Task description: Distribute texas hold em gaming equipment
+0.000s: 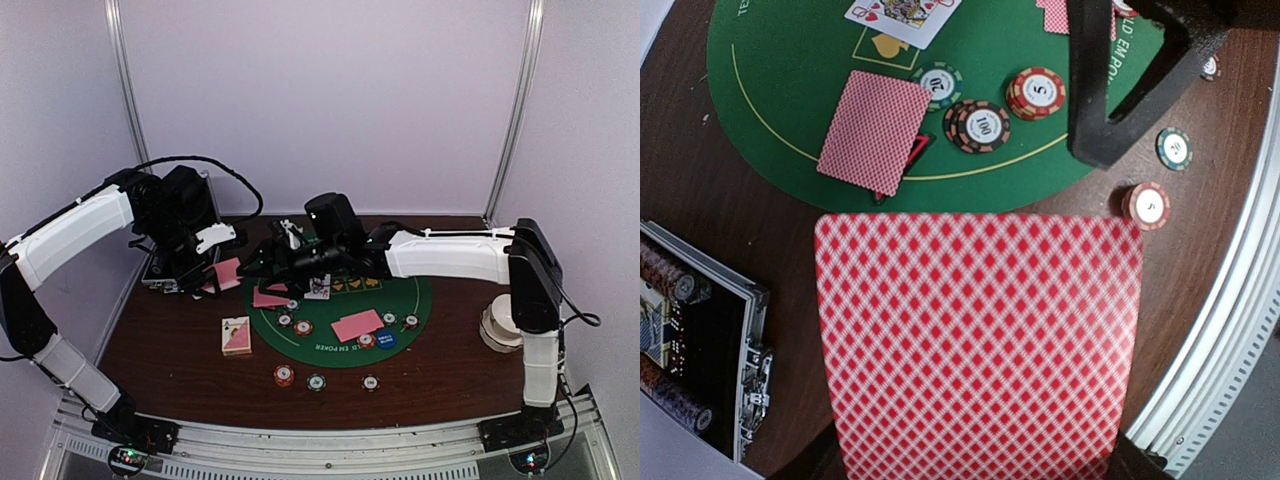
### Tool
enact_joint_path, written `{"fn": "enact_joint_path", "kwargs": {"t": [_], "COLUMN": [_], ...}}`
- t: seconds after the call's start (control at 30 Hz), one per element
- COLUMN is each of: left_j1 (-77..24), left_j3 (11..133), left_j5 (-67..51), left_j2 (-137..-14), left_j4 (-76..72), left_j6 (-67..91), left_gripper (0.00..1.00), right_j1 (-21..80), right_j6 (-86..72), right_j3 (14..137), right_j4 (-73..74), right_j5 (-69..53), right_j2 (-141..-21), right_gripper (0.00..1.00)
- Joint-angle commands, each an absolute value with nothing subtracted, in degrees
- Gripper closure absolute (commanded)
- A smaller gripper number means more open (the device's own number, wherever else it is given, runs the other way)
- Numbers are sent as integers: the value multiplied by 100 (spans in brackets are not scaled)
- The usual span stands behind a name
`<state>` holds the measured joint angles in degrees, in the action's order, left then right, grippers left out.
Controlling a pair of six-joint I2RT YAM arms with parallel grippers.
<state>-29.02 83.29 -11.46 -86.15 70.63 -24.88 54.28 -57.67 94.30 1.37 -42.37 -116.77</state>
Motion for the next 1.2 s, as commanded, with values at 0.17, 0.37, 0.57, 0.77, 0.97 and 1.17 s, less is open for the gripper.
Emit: {"fn": "enact_joint_path", "kwargs": {"t": [0.17,0.37,0.57,0.77,0.97,1.17], "left_j1": [-2874,-2883,-2876,-2881,-2879,-2878], "left_j3": [8543,8543,8535,8541,8551,8552], "left_j5": [-1341,-1362,-1368,-1380,-1345,-1330], "left_j2": [-8646,-8632,-8631,-8613,-8620,-8645], "left_j4": [7014,7014,7021,7023,7039,7041], "left_j6": [-2470,-2483,-2496,-2496,-2514,-2514], "left_gripper": [100,100,100,100,100,100], "right_j1": [5449,5449,5433,5334,5227,5149], "right_j6": [-6605,-6857,-6978,-7116,-7141,-7115], "right_j3": [10081,10544,10652,10414,10192,10062], "right_j4": [-648,-740,-703,-863,-983,-1020], "right_j5": [-4555,-4614,-4658,-4616,-4631,-4699], "right_j2": [-12313,-12711,-12843,-12765,-12635,-12464], "right_gripper": [18,22,35,47,63,79]}}
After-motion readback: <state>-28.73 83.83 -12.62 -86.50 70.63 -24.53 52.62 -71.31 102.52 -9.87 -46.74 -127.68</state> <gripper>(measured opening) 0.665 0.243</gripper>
